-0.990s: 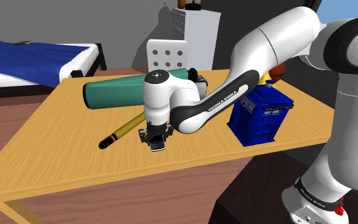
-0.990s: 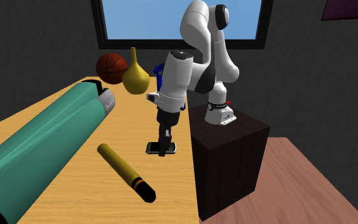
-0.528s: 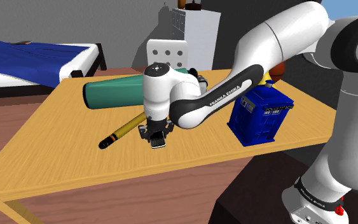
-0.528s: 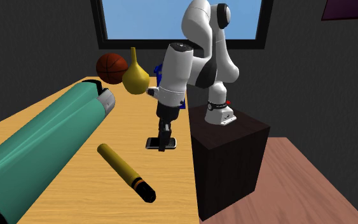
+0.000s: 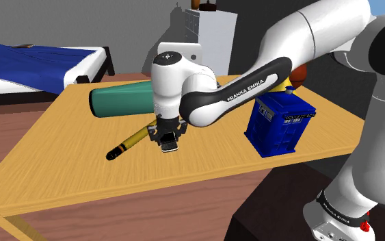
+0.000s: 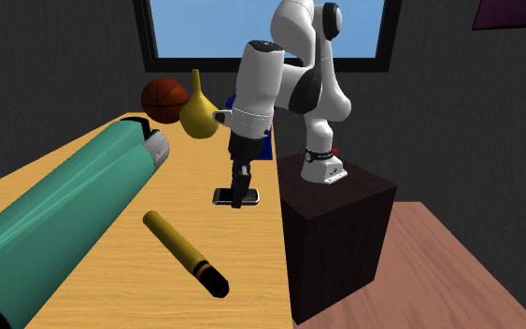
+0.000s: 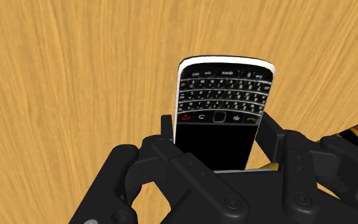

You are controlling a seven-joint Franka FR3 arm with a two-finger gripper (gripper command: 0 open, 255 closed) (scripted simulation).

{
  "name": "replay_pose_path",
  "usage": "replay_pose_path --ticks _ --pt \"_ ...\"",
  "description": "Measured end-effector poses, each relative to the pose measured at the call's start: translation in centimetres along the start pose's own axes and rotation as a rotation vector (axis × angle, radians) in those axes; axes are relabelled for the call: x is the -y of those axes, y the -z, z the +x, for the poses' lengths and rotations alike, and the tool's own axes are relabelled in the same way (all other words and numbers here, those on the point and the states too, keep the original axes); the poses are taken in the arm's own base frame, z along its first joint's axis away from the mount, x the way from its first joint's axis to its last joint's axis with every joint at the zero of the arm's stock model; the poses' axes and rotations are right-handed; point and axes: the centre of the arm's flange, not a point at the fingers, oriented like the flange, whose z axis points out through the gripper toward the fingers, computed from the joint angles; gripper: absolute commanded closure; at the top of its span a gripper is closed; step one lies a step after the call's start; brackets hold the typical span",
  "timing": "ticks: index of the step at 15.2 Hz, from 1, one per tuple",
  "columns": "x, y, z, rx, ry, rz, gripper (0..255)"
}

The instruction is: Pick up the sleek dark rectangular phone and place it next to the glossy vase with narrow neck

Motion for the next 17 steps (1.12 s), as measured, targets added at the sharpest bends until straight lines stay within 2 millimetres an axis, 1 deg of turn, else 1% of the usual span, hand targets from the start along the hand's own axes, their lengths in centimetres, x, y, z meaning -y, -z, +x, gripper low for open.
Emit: replay_pose_path --ticks 17 --pt "-0.2 8.9 1.9 0.0 0.0 0.0 255"
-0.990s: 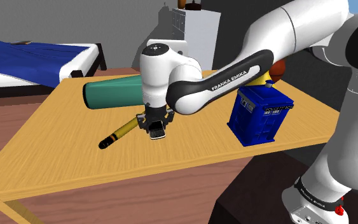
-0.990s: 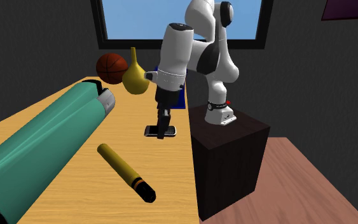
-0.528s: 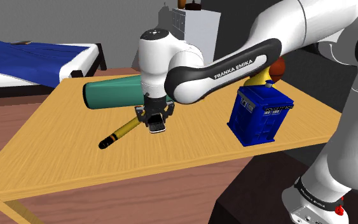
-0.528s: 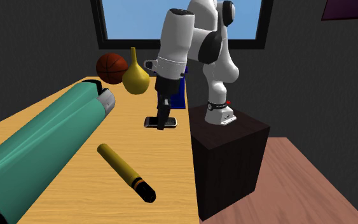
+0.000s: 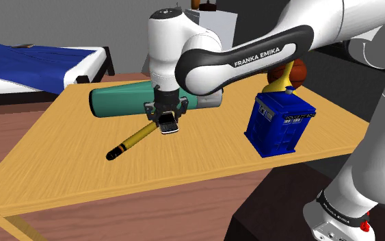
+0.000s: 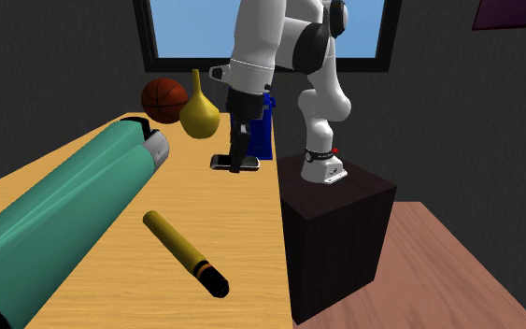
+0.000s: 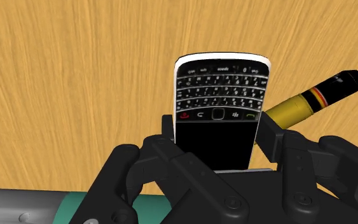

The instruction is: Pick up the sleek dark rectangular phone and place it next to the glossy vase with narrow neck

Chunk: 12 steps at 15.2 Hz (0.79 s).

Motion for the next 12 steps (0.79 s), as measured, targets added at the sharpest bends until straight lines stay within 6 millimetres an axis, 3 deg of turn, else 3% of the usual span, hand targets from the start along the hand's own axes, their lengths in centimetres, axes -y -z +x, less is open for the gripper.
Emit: replay_pose_path --ticks 12 --pt "0.0 6.1 1.2 0.0 0.0 0.0 255"
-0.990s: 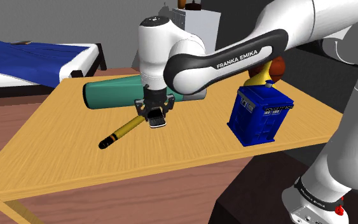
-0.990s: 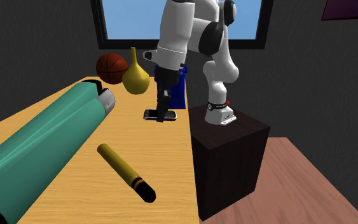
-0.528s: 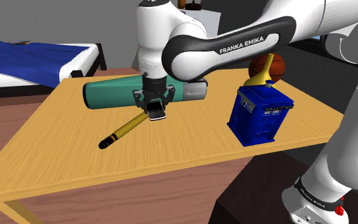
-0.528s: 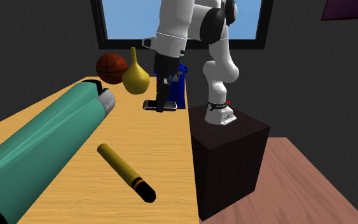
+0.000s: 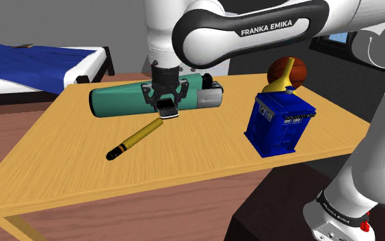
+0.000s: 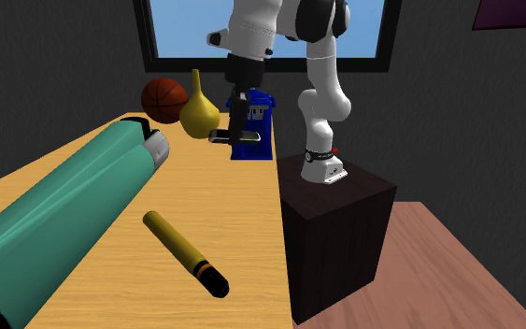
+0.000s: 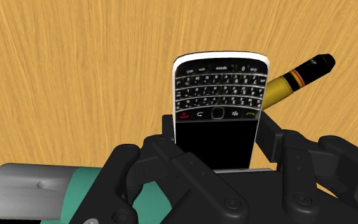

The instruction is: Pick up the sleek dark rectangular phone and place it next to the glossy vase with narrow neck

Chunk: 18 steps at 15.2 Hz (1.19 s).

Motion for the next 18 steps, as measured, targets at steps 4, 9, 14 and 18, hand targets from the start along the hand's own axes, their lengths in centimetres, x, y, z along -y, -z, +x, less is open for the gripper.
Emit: replay_pose_path --ticks 4,9,14,18 --pt "0.1 2.1 0.5 0.0 0.0 0.0 255" --pt "0.1 4.7 1.0 0.0 0.0 0.0 255" --pt "0.0 7.3 1.7 0.0 0.0 0.0 255" --pt "0.1 9.3 2.1 0.0 0.0 0.0 255"
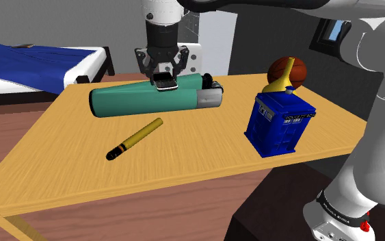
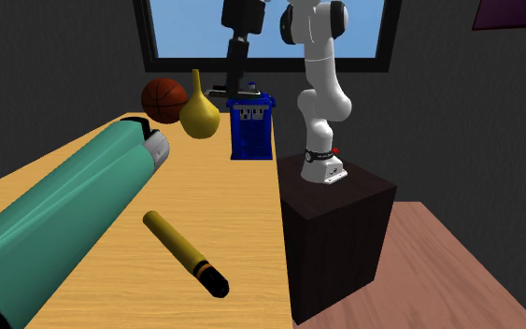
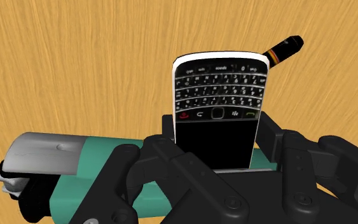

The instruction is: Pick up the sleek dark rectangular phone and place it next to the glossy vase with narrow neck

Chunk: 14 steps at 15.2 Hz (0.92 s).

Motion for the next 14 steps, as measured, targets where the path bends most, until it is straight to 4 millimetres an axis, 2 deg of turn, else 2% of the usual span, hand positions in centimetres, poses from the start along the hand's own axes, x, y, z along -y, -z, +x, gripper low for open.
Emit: replay_pose_path --ticks 11,14 --pt "-0.1 5.5 1.2 0.0 0.0 0.0 255" --pt "-2.7 5.4 2.6 0.0 0.0 -0.001 255"
